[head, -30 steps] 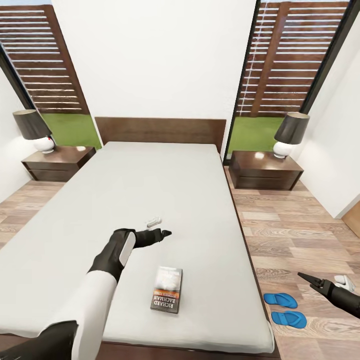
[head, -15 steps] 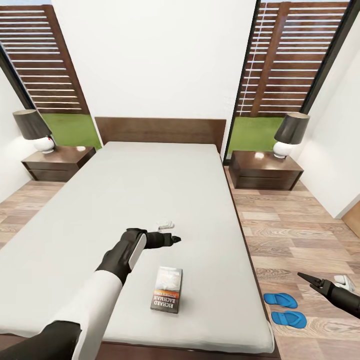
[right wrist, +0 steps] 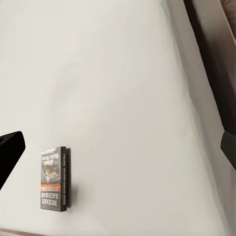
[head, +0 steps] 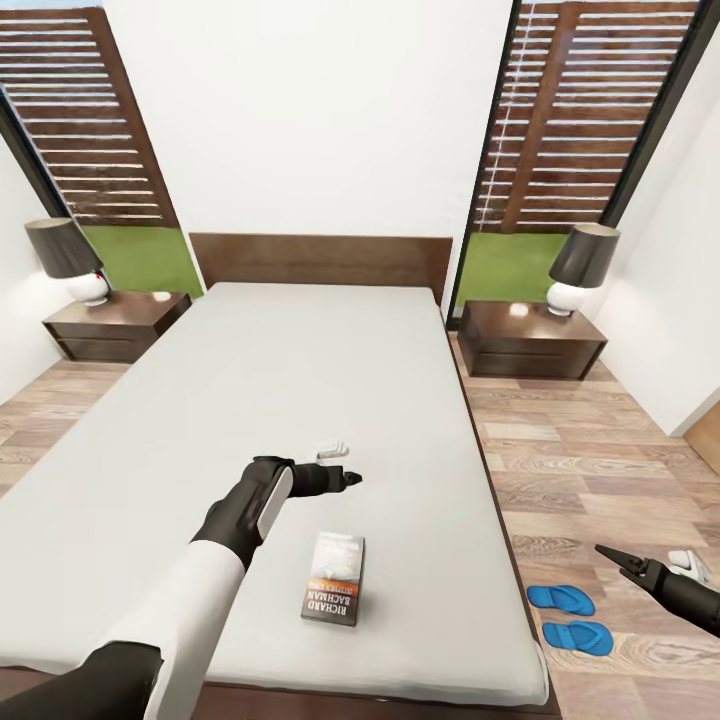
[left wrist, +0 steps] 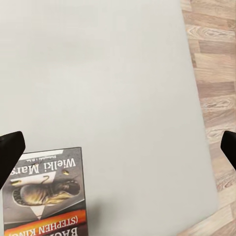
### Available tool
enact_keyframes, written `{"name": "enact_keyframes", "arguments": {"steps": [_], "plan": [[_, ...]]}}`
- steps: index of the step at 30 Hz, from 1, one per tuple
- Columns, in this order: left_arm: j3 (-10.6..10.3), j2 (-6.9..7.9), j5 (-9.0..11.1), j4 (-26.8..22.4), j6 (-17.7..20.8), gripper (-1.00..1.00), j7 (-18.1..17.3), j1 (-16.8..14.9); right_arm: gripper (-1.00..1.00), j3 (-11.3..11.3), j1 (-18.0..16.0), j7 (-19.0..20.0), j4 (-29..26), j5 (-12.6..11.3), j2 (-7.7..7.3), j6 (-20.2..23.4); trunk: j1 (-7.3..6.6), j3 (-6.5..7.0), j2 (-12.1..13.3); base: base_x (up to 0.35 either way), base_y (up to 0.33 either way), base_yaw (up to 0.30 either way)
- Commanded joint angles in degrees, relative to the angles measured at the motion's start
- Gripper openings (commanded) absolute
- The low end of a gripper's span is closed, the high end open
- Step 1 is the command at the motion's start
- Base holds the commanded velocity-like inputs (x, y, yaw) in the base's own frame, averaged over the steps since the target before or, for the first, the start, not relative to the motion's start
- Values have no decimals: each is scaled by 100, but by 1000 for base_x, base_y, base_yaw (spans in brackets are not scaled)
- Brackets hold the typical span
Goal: In the bedroom, move the book from the bed onto either nightstand, and place the two sandals side by side next to the bed.
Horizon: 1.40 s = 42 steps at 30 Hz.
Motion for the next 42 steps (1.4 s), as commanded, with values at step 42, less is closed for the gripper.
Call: {"name": "enact_keyframes", "arguments": {"steps": [42], "plan": [[-2, 0, 57, -11, 36, 100, 23, -3, 100, -4, -3, 15, 1, -35, -1, 45, 0, -379, -4, 0, 0, 0]]}}
